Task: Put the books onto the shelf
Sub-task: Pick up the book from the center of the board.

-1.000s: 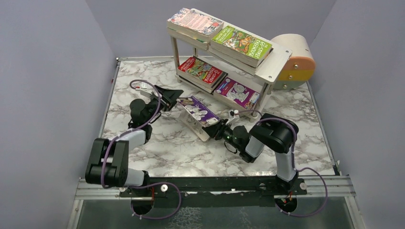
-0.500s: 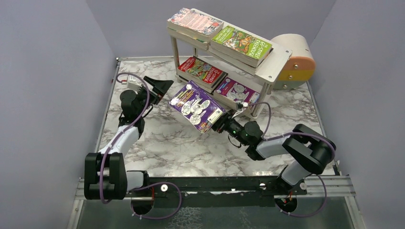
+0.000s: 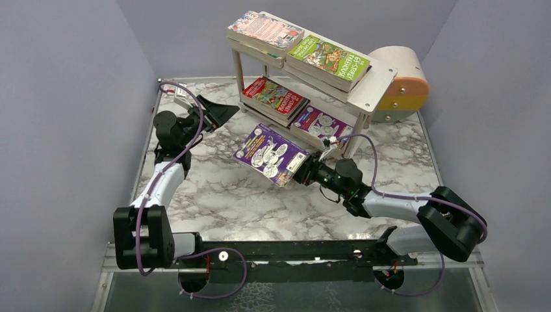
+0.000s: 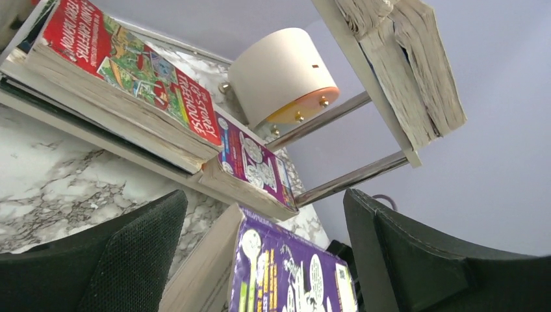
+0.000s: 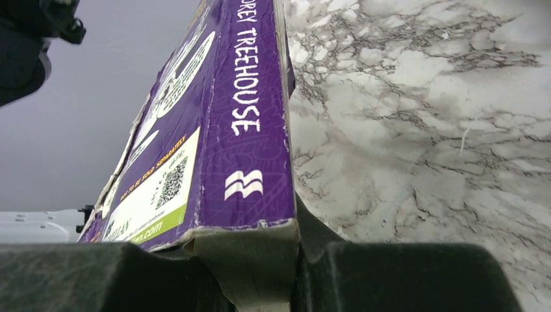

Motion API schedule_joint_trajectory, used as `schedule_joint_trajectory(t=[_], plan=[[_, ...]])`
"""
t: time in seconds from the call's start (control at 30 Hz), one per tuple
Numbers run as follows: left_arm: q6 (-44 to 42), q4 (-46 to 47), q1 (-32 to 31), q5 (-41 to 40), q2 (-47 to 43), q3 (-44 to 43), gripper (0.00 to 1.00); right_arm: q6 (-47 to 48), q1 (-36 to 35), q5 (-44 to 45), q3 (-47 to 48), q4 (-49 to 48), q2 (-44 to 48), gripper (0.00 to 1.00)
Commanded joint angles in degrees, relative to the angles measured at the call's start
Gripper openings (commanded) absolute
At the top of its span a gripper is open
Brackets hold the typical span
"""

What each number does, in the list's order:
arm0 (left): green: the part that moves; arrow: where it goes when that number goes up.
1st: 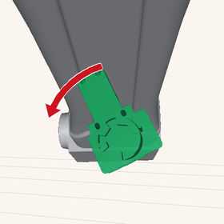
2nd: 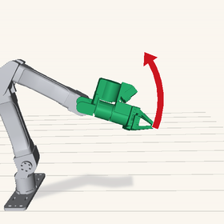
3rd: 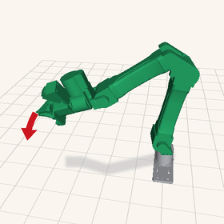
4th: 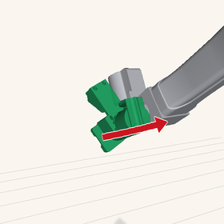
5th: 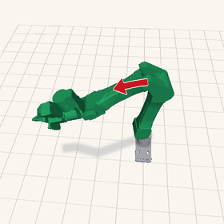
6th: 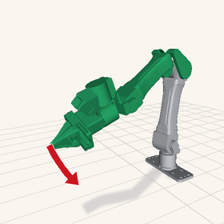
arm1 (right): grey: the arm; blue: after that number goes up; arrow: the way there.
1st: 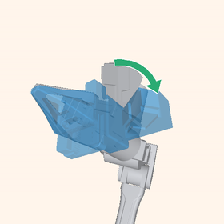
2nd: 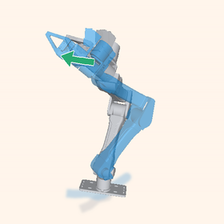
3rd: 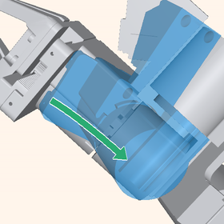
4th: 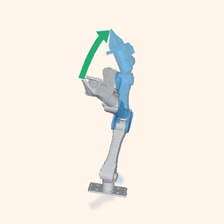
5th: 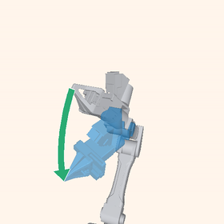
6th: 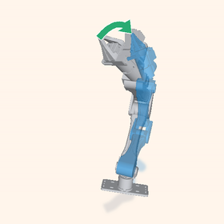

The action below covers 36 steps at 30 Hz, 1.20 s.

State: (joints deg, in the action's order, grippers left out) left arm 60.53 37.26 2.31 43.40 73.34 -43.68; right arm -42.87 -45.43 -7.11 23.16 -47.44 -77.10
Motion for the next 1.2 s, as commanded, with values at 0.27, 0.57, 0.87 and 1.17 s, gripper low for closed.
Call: schedule_joint_trajectory(t=[0.27,0.57,0.87,1.17], plan=[[4.2,1.8,1.9,-7.6,-12.0,13.8,0.59,-11.7,3.1,-0.1,3.6,2.9,7.0,0.01],[13.6,17.4,2.1,-7.8,-12.4,24.6,0.99,-15.9,3.1,0.4,5.6,0.9,5.1,0.01],[21.6,30.1,2.1,-8.9,-11.5,32.9,0.98,-21.1,3.1,2.0,7.0,-2.1,3.0,0.01],[21.5,31.1,1.0,-8.9,-11.6,34.3,0.97,-25.7,3.1,-1.1,9.9,-8.0,-3.2,0.01]])
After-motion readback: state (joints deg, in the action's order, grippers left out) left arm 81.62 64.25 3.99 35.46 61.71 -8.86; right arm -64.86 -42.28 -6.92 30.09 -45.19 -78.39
